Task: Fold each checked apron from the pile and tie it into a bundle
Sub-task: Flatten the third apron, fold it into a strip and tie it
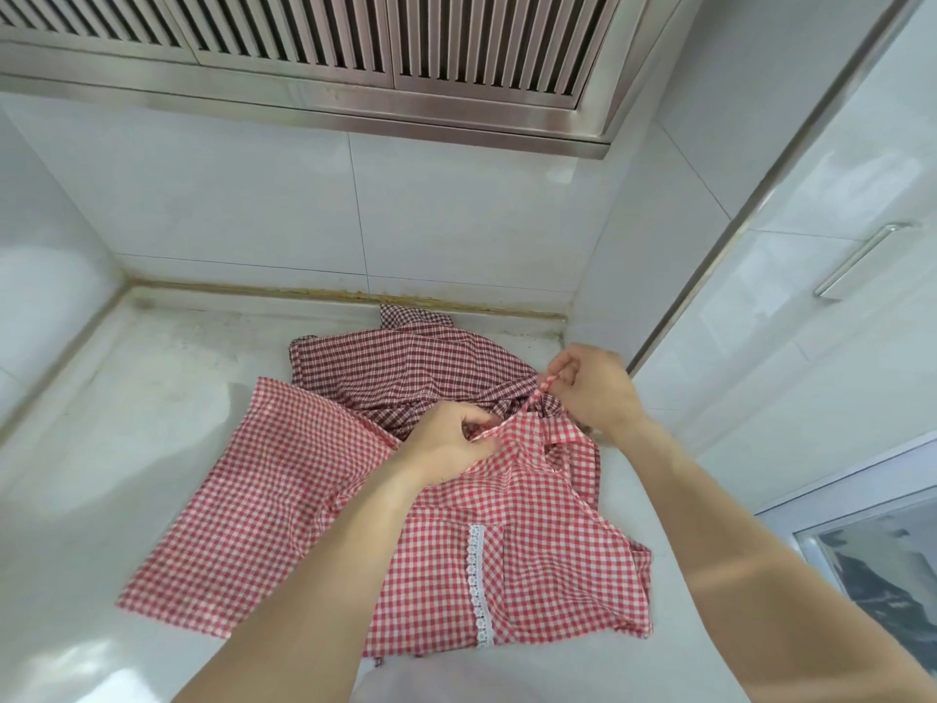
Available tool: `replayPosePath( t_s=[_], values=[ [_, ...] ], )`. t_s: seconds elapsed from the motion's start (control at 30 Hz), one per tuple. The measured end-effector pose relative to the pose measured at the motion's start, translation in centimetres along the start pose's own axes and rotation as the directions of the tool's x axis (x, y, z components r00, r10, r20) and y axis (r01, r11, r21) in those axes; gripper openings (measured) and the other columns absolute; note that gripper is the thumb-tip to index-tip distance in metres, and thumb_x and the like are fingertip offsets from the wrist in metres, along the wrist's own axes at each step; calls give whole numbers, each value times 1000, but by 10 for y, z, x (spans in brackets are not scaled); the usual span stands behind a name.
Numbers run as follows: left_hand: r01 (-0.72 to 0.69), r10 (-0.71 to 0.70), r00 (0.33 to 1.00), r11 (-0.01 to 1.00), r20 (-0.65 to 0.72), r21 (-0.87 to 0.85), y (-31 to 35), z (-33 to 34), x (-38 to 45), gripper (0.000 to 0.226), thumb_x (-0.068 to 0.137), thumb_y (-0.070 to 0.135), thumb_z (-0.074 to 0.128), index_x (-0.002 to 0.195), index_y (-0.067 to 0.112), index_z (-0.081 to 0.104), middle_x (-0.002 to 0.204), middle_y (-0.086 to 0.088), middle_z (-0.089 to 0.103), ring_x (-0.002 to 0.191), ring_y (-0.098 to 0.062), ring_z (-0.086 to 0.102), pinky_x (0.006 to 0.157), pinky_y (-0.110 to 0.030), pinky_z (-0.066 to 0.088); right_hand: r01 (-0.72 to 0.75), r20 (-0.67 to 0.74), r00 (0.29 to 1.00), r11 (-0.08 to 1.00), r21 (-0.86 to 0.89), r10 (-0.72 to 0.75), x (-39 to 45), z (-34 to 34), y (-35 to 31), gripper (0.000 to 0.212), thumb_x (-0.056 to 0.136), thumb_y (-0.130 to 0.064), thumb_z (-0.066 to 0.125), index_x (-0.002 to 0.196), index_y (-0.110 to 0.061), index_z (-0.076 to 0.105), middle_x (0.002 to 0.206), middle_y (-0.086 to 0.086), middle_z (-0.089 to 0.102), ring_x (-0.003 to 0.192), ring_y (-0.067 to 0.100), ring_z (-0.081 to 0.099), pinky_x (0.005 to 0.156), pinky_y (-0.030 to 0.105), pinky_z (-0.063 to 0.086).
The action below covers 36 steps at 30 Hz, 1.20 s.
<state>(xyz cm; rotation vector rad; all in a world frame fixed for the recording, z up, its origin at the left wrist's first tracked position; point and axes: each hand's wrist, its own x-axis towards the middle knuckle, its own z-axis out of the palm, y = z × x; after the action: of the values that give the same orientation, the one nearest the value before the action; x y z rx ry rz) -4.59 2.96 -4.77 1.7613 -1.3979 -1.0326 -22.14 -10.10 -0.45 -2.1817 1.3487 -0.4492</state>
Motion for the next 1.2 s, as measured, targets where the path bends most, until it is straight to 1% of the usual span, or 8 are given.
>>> replayPosePath(
  t_s=[0.2,0.37,0.47,0.5,0.63,0.8,1.03,1.2],
  values=[
    [41,-45,996,998,-74,-54,0,0,1,31,87,27,77,116,17,74,123,5,70,116,-8,62,111,-32,40,-89,-173,975,958,271,140,46,-43,-22,22,68,-6,84,74,-20,68,71,-4,67,73,13,69,71,32,59],
    [71,-77,995,993,-58,-89,1,-1,-1,36,87,20,77,122,17,71,127,6,66,118,-7,58,107,-23,37,32,-54,998,944,329,-15,60,-58,-44,66,70,-7,88,127,-20,57,131,2,50,107,13,58,87,21,50],
    [73,-80,996,986,-41,-152,-1,-2,-4,37,85,19,78,121,20,70,121,13,66,108,3,58,99,-11,37,29,-33,999,982,185,-24,46,-42,-45,31,83,-17,79,109,-16,63,123,7,59,104,20,61,95,35,51],
    [79,-85,996,982,-34,-170,-1,-3,-5,35,85,19,78,119,20,71,114,17,66,101,9,58,91,-4,37,7,30,1000,993,119,-10,39,-32,-43,16,90,-23,71,100,-11,66,112,11,68,100,25,66,94,39,51],
    [31,-43,997,984,-69,-173,-2,-2,-6,30,85,19,78,114,19,73,107,17,71,98,9,64,94,-11,46,-49,547,827,986,-161,131,3,7,-30,70,98,-66,27,120,-15,69,124,8,69,117,23,62,108,39,42],
    [8,-16,998,991,-64,-137,-2,-3,-7,30,86,5,74,114,16,73,104,16,69,95,17,60,83,0,42,-278,600,738,949,-146,309,-14,32,-14,92,86,-84,19,131,-18,64,136,6,62,130,25,52,118,43,29],
    [89,-88,995,996,55,-16,8,-2,-5,31,86,2,70,111,20,70,101,12,72,92,3,67,81,-10,50,-428,646,743,866,259,174,-20,32,-4,36,92,-52,62,108,-22,76,102,-4,77,100,14,71,103,35,49],
    [255,-282,948,951,151,173,13,-5,-2,34,83,43,75,100,13,71,97,4,71,89,-13,68,88,-34,56,-415,540,835,762,496,104,-28,39,1,13,91,-21,71,95,-9,76,93,7,76,87,18,71,88,31,56]
  ],
)
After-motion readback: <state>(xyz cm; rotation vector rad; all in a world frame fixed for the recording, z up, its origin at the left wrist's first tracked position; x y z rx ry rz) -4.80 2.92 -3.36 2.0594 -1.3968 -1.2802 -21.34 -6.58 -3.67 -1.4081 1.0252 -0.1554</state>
